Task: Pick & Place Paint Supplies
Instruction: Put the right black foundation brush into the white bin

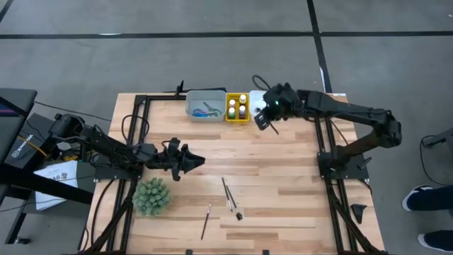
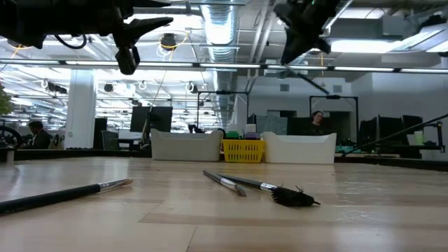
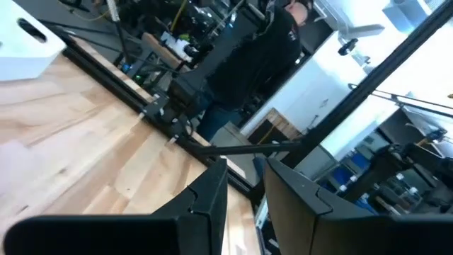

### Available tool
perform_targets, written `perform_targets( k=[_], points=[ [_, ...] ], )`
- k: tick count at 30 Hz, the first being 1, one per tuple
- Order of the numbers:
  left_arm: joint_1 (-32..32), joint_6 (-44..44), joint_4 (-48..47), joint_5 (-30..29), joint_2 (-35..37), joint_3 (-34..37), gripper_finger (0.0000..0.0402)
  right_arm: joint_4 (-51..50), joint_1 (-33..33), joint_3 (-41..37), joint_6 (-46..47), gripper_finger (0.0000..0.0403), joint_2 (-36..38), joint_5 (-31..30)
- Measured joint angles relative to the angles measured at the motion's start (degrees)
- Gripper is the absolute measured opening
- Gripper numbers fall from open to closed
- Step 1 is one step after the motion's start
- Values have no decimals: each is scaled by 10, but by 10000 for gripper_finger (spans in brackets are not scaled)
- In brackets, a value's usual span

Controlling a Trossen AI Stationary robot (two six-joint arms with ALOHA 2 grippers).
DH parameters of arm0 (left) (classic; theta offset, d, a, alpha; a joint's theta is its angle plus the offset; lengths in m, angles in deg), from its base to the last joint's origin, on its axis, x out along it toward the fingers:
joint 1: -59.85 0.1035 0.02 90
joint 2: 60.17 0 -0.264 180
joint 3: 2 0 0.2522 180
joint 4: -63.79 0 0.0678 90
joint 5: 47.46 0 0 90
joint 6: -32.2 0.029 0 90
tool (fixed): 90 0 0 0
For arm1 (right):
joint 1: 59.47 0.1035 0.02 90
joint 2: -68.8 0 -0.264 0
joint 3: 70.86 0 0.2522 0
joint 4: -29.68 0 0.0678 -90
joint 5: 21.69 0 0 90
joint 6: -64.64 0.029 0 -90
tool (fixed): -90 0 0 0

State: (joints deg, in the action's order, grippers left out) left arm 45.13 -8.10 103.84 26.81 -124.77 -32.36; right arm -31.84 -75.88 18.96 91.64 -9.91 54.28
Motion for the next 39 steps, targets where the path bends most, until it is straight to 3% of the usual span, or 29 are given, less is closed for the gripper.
perform_targets(
  k=[10,16,23,39],
  points=[
    [1,34,-20,-123,0,0,88,11,-130,1,-286,0,-51,64],
    [23,54,-20,-174,0,0,88,30,-181,0,-389,0,-111,97],
    [50,51,-20,-175,0,0,88,53,-212,0,-450,0,-173,98],
    [55,23,-20,-175,0,0,88,81,-241,-1,-486,0,-253,115]
  ],
)
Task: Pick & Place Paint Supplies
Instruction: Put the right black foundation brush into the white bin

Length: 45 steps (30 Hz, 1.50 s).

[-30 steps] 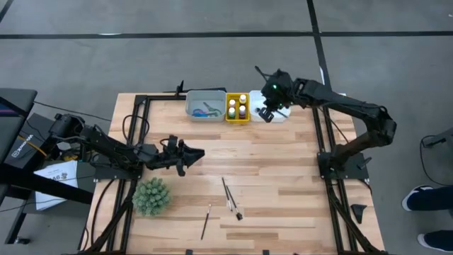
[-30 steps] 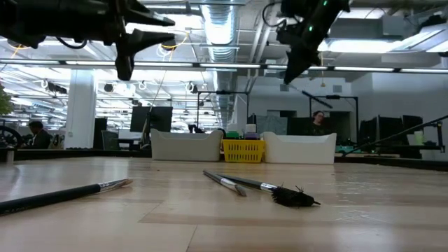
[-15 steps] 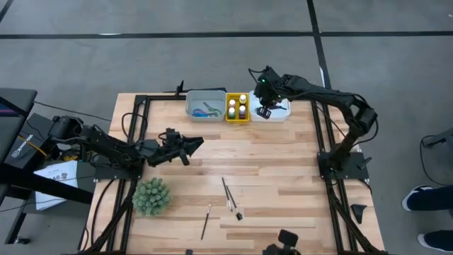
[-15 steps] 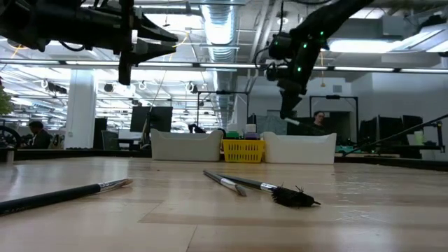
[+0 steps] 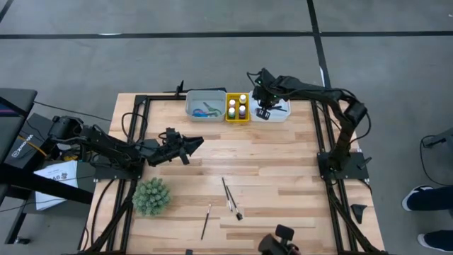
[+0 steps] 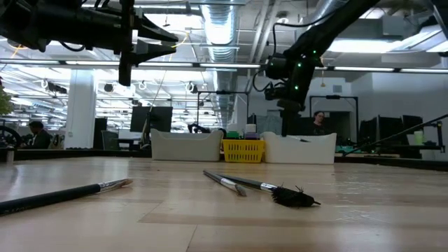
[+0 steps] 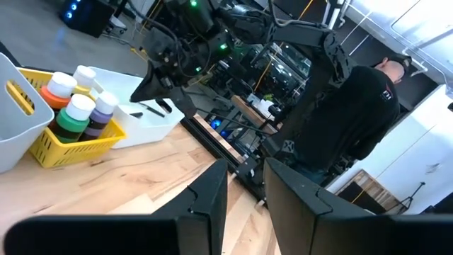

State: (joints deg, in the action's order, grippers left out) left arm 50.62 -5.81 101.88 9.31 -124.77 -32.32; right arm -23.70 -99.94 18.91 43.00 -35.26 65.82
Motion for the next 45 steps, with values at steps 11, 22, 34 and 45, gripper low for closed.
perform_targets(
  k=[11,22,34,45],
  points=[
    [0,-4,0,0,0,0,88,8,-24,0,-45,0,-3,34],
    [0,0,0,0,0,0,88,11,-40,-13,-41,0,-3,73],
    [0,6,-1,-4,0,0,88,36,-35,-36,-27,0,-3,37],
    [0,5,-1,-3,0,0,88,59,-34,-36,-13,9,-3,38]
  ],
)
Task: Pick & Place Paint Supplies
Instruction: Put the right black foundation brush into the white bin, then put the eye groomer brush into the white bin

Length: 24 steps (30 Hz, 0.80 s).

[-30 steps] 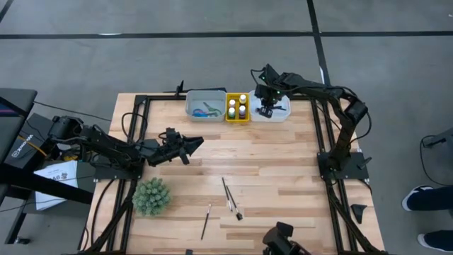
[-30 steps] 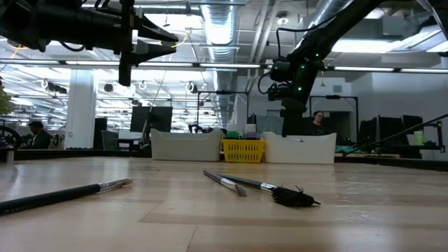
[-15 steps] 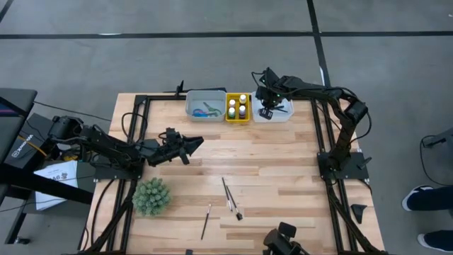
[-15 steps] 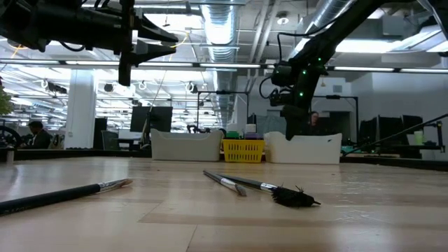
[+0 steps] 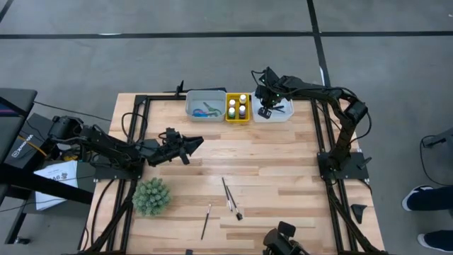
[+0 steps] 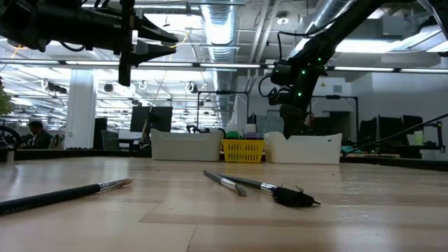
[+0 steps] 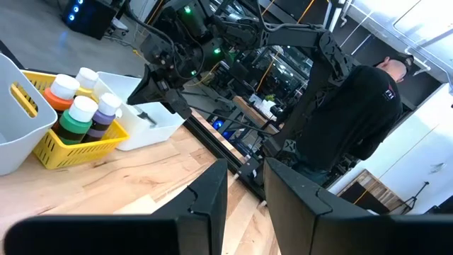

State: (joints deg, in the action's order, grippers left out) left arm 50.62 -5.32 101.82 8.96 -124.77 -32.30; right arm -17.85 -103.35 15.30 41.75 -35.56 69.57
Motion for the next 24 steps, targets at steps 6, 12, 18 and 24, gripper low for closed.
perform_targets(
  k=[6,12,18,24],
  points=[
    [0,0,0,0,0,0,88,6,0,0,15,37,0,0],
    [0,0,0,-8,0,0,88,17,0,0,15,51,0,2],
    [0,0,0,-10,0,0,88,62,8,0,15,46,0,19],
    [0,0,0,-10,0,0,88,67,21,0,15,5,0,19]
  ],
)
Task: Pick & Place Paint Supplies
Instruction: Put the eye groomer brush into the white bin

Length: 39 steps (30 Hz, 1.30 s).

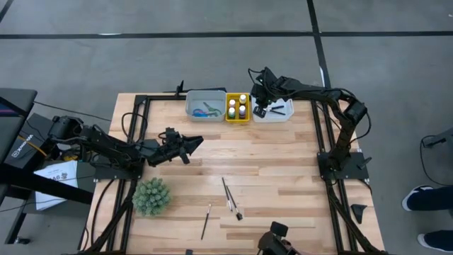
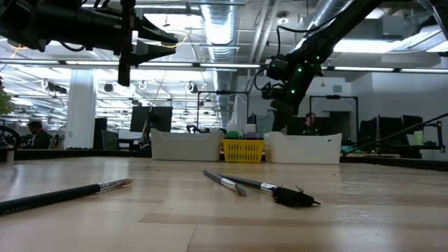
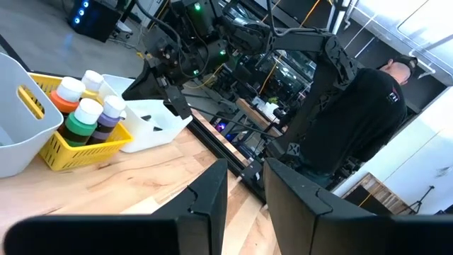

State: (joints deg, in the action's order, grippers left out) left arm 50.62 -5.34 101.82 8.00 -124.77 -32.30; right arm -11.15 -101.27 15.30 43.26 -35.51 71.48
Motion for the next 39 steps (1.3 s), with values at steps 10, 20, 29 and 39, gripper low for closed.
perform_targets(
  k=[10,20,29,39],
  points=[
    [0,0,0,0,0,0,88,-1,3,2,21,1,-25,1],
    [0,-13,1,0,0,0,88,31,18,2,34,0,-42,2],
    [0,-13,0,0,0,0,88,22,17,1,36,0,-37,-32],
    [0,-13,0,0,0,0,88,-62,-5,30,112,0,63,-43]
  ],
)
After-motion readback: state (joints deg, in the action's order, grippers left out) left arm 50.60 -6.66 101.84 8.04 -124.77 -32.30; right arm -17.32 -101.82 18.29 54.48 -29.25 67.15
